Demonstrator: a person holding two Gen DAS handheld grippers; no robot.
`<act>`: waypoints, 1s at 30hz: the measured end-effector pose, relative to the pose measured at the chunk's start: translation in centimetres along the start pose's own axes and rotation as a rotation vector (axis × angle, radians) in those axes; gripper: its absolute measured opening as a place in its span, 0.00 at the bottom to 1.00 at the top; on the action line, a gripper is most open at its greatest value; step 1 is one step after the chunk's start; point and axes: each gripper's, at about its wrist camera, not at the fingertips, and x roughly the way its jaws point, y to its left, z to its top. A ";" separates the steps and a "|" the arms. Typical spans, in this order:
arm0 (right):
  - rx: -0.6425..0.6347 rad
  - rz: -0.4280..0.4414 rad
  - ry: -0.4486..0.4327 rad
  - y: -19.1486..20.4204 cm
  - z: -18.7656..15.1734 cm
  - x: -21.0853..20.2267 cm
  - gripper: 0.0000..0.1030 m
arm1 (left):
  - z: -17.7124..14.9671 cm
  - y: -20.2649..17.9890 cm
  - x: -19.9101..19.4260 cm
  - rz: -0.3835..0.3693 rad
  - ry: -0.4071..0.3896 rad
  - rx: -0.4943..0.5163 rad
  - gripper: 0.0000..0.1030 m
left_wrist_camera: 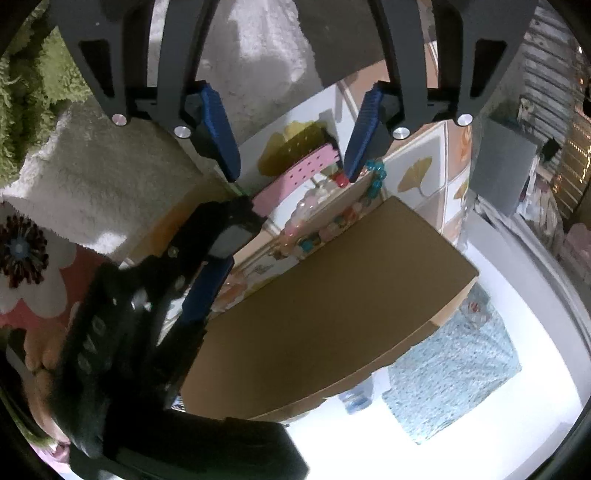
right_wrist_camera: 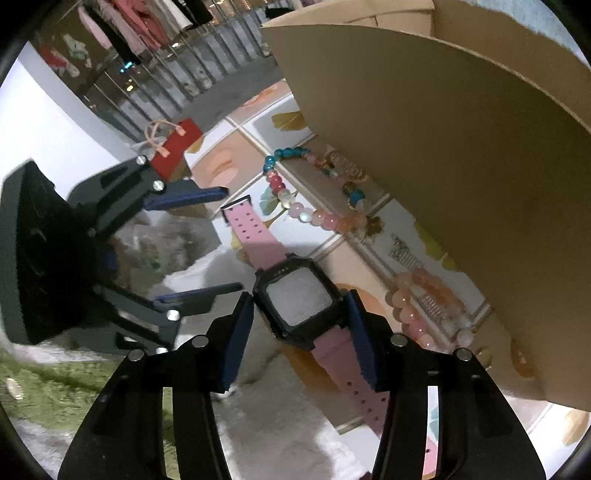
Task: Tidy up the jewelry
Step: 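Grasp the watch face with the right tool while the left tool grips the strap, then lift the watch with the right tool while the left tool pinches the strap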
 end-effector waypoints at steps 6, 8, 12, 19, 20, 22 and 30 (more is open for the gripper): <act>0.061 0.087 0.001 -1.1 -0.6 -1.0 0.37 | 0.1 0.4 1.2 -0.035 0.032 -0.032 0.36; 0.071 0.092 -0.006 -1.1 -0.8 -1.4 0.37 | 0.1 0.6 1.2 -0.052 0.032 -0.053 0.36; 0.072 0.085 -0.020 -1.1 -0.9 -1.7 0.36 | 0.1 0.5 1.0 -0.063 0.031 -0.047 0.36; -0.103 -0.157 -0.048 2.1 -1.8 -2.3 0.56 | 0.2 0.4 1.1 -0.065 0.038 -0.049 0.36; -0.138 -0.194 -0.050 2.7 -2.1 -2.2 0.56 | 0.2 0.4 1.0 -0.067 0.039 -0.053 0.36; -0.205 -0.271 -0.042 3.8 -2.5 -1.7 0.56 | 0.2 0.5 1.1 -0.073 0.040 -0.060 0.36; -0.270 -0.331 -0.032 4.7 -2.9 -1.1 0.40 | 0.3 1.4 1.0 -0.106 0.046 -0.102 0.36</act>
